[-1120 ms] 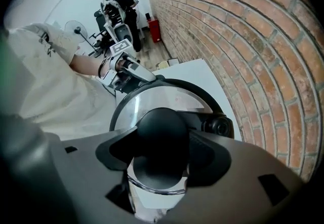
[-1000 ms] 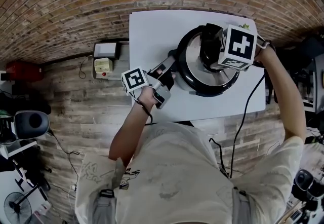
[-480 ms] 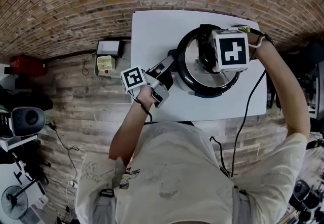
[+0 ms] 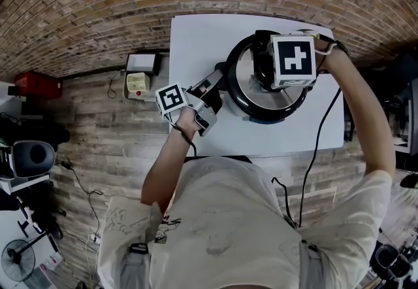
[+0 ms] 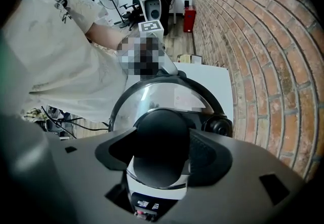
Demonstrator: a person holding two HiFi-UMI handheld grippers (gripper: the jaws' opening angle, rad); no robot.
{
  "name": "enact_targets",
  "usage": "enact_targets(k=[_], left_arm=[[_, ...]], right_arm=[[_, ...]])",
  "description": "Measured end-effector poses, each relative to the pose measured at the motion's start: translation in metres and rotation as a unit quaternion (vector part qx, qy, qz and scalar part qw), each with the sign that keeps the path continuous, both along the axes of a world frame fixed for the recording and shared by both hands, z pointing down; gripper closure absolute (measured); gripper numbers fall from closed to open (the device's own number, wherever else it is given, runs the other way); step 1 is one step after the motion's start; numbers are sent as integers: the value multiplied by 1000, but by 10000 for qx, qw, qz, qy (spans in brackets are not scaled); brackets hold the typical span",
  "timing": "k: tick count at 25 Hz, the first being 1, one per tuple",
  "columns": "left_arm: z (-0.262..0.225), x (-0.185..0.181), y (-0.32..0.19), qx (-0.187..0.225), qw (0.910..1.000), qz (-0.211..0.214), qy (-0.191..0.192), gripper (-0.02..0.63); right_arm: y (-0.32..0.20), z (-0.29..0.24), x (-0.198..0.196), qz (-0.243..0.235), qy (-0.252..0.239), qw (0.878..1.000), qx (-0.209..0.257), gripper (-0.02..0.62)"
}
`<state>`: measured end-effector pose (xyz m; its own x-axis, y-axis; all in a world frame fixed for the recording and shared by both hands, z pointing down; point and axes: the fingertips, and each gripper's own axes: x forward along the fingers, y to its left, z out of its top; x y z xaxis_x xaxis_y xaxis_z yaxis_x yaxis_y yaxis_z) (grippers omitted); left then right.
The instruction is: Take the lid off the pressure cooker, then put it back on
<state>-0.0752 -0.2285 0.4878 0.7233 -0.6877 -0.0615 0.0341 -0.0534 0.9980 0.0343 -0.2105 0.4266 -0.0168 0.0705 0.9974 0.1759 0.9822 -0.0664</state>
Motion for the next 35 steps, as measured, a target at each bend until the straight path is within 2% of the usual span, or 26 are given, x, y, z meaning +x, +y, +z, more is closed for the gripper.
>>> enact_targets(k=[3,8,10,12,14,16,18,20,22,24,27,31,33,35], left_arm=[[0,0,1,55,10000,28,-37,489],[-1,-7,-1,223,9986,-135,-467,465],[-3,-20,-3,290,9969,-311,-664,459],[-9,-33,-4,388,9939,-505,-898,456],[-14,-45,-4,501,9877,-699,-1307,454],[-21,-54,1,605,9792,-876,-1727,454],[-34,-57,7,825,9689,-984,-2117,456],[-51,-55,13,1150,9526,-1064,-2609,456],[-68,-52,21,1526,9289,-1183,-3161,457],[-84,-50,31,1915,8952,-1418,-3766,457],[-108,-48,48,2481,8304,-1892,-4616,459],[-129,-45,70,3011,7464,-2334,-5456,459],[-133,-42,81,3218,7023,-2437,-5864,459],[-136,-36,90,3402,6582,-2491,-6237,459]], right_arm=[[-1,-1,0,60,-148,9999,24,283],[-1,-2,9,317,-556,9978,141,206],[3,-7,9,502,-968,9940,111,202],[5,-17,6,742,-1590,9843,166,202],[7,-29,6,1033,-2226,9690,281,202],[10,-42,10,1312,-2848,9484,472,202],[11,-57,16,1584,-3513,9197,759,204],[9,-71,25,1891,-4121,8840,1143,222],[8,-78,37,2272,-4598,8452,1501,222],[12,-81,50,2641,-4978,8071,1763,222],[25,-84,66,2999,-5449,7548,2085,222],[46,-79,82,3496,-5900,6914,2273,222],[55,-73,88,3771,-6033,6657,2253,222],[61,-68,93,3991,-6074,6465,2320,222]])
